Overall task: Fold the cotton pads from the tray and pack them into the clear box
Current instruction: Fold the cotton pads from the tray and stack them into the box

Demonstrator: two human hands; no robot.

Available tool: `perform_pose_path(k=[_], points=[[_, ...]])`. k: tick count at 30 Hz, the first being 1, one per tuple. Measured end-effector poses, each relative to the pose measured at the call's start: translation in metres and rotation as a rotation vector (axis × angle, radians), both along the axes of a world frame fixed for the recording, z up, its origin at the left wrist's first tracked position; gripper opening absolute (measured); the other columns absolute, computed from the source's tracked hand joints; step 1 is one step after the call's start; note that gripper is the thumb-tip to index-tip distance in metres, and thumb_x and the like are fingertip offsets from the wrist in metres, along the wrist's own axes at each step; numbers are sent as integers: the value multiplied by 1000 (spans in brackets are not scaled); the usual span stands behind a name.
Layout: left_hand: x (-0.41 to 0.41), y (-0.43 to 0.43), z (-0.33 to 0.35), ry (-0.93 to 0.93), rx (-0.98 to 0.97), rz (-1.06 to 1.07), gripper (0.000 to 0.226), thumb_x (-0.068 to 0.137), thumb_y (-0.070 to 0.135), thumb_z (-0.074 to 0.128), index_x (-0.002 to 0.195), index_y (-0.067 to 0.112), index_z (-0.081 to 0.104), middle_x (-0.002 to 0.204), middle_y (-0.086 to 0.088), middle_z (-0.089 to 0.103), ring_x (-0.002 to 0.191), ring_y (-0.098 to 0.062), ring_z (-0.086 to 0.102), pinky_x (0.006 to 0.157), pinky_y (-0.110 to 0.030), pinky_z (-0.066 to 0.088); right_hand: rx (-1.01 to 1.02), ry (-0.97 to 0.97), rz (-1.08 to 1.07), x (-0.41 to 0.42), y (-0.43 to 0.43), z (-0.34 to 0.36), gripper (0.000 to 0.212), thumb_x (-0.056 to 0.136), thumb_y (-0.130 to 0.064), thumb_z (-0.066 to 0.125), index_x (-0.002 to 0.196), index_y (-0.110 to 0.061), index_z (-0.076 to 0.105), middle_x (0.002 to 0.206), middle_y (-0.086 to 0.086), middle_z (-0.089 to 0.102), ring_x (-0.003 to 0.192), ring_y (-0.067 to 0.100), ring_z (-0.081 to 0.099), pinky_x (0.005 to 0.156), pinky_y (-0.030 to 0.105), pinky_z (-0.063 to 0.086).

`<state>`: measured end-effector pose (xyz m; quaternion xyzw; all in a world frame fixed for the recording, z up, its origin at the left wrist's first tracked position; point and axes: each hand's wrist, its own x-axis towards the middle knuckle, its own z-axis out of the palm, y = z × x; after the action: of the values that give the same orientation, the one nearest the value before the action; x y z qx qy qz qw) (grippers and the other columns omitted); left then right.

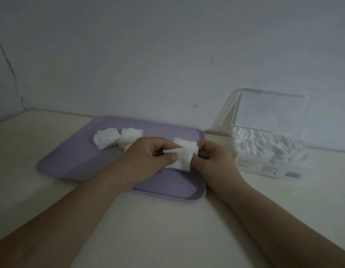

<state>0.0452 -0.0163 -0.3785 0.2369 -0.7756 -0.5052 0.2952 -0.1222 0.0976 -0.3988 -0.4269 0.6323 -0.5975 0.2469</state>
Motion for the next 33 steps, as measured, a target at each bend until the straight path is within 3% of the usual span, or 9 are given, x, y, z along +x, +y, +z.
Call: perform_pose_path(k=[3,7,10,12,15,24,29,33], points=[[-1,1,-3,27,51,30,12,89,5,76,97,14,75,90,-6,79,68,-4,64,59,-21,52,6,13,53,0,-1,0,16,93,-6,71,104,-15,78,95,5,82,99,29,77,95,53,59],[-2,-2,-4,45,79,65,11,89,5,77,95,10,70,81,-1,76,59,-8,61,56,-22,52,-17,-50,100,1,-1,0,14,96,-11,71,108,-14,79,100,7,82,104,29,76,99,49,58],[-2,-2,-3,53,61,76,13,89,3,76,93,12,67,82,-9,75,57,-18,59,53,-27,51,-43,-140,143,0,-1,1,18,91,-8,70,107,-7,79,104,18,79,99,26,74,97,44,55],[-2,-2,-3,60,40,84,14,89,4,76,92,13,65,82,-11,74,56,-23,59,53,-29,52,-60,-213,201,-1,-1,3,28,85,-8,73,111,-1,76,108,23,77,105,32,73,100,43,54],[-2,-3,-4,62,13,98,13,89,6,77,90,12,65,79,-8,73,54,-23,60,55,-34,54,-55,-202,250,0,1,4,27,90,-5,75,117,-1,75,112,19,78,113,35,72,106,46,53],[-2,-2,-3,126,27,164,1,91,15,77,91,16,77,83,-10,75,61,-19,67,61,-35,61,-79,-144,117,-2,-2,-1,14,98,-13,69,103,-6,80,102,17,80,93,22,72,92,41,54],[-1,-2,0,190,81,252,6,92,12,75,89,16,79,80,-7,76,58,-17,63,57,-29,56,-95,-160,16,0,0,0,17,101,-16,65,98,-9,80,101,16,79,90,20,70,87,40,52],[3,-1,4,256,135,207,8,96,12,70,90,16,73,71,-2,71,59,-13,57,49,-26,41,-94,-56,-90,-2,1,1,19,103,-22,62,99,-13,79,95,7,81,89,17,73,85,39,56]])
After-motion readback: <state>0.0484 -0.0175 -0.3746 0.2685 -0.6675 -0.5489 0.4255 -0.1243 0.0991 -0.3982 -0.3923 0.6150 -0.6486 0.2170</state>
